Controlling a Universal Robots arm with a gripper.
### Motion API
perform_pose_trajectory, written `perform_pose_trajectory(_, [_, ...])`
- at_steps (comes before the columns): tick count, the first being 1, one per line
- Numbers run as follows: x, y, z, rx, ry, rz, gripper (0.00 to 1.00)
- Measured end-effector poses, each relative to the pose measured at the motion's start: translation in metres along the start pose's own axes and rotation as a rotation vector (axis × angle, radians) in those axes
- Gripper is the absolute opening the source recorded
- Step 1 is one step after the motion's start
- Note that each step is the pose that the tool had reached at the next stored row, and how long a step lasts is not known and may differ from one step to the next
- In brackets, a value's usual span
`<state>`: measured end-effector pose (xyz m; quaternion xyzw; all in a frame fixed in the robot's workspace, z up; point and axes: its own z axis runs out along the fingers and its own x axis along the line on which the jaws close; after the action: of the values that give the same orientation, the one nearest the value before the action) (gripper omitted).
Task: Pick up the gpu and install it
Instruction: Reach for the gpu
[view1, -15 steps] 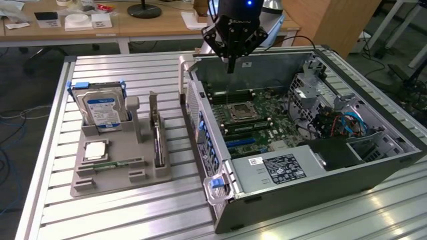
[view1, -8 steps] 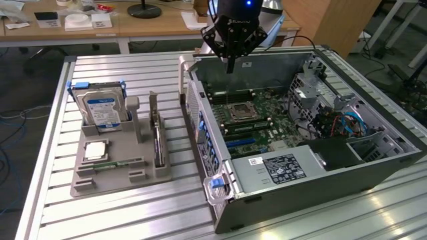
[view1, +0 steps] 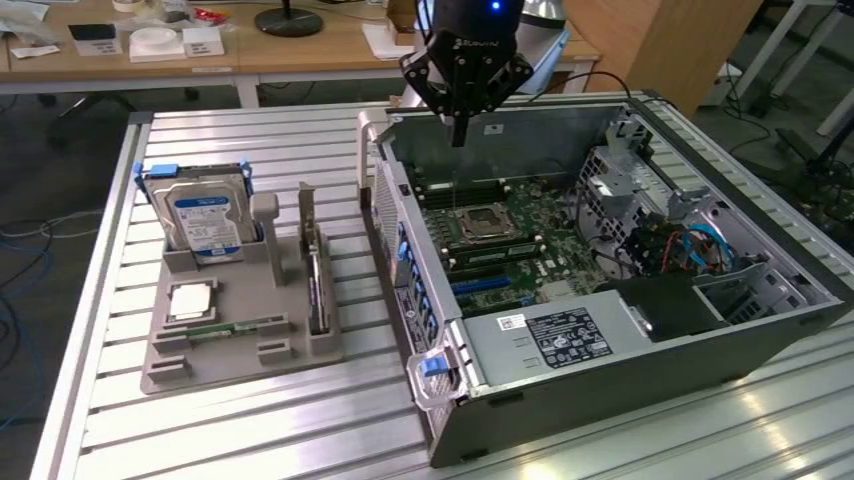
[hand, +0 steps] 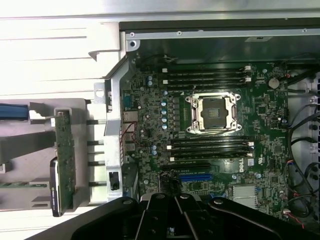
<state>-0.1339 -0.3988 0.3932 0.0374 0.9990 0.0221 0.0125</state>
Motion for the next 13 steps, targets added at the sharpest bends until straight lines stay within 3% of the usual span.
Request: perform_pose_trajectory(13, [0.0032, -0.0002, -0.0001, 0.0000, 0.0000, 0.000, 0.11])
